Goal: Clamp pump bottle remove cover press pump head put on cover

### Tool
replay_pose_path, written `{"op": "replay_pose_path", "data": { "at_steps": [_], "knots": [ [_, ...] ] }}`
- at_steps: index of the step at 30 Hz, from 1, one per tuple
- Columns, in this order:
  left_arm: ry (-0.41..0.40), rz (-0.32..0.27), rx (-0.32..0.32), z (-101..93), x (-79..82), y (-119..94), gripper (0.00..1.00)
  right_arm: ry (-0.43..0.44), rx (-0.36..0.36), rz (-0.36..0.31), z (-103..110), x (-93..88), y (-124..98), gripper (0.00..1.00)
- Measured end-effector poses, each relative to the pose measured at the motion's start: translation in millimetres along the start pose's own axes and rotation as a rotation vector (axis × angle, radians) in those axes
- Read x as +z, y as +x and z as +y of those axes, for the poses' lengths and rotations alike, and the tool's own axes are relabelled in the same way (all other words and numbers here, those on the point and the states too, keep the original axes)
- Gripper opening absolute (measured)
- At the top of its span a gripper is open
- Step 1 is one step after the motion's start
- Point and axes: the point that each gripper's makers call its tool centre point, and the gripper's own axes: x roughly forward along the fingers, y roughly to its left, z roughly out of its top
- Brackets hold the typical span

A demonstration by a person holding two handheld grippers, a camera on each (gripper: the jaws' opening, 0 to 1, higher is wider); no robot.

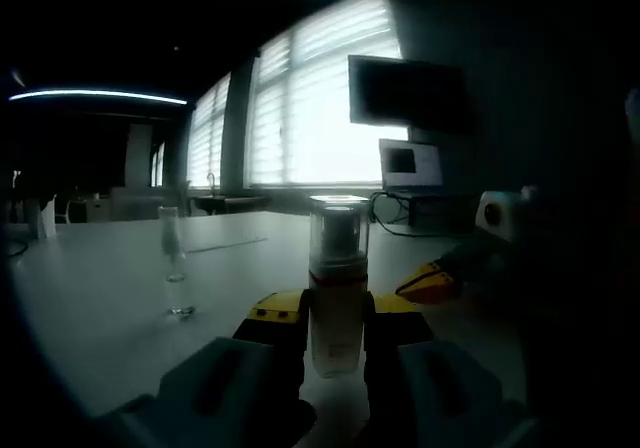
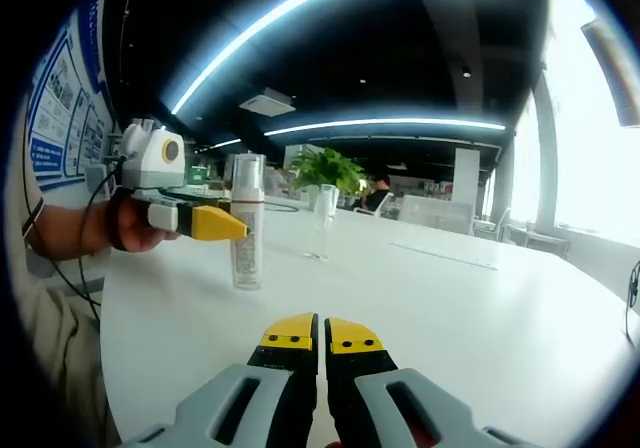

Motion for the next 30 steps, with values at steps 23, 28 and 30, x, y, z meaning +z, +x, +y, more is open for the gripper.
{"op": "replay_pose_path", "data": {
  "at_steps": [23, 28, 30],
  "knots": [
    [0.003, 0.020, -0.021, -0.8, -12.9, -1, 0.13, -0.003, 0.012, -0.002, 2, 0.3, 0, 0.00],
    [-0.006, 0.020, -0.028, -2.3, -13.3, -1, 0.13, 0.008, 0.043, -0.022, 6, 3.2, -1, 0.00],
    [-0.007, 0.020, -0.028, -2.0, -13.3, -1, 0.13, 0.008, 0.046, -0.023, 6, 3.2, -1, 0.00]
  ]
}}
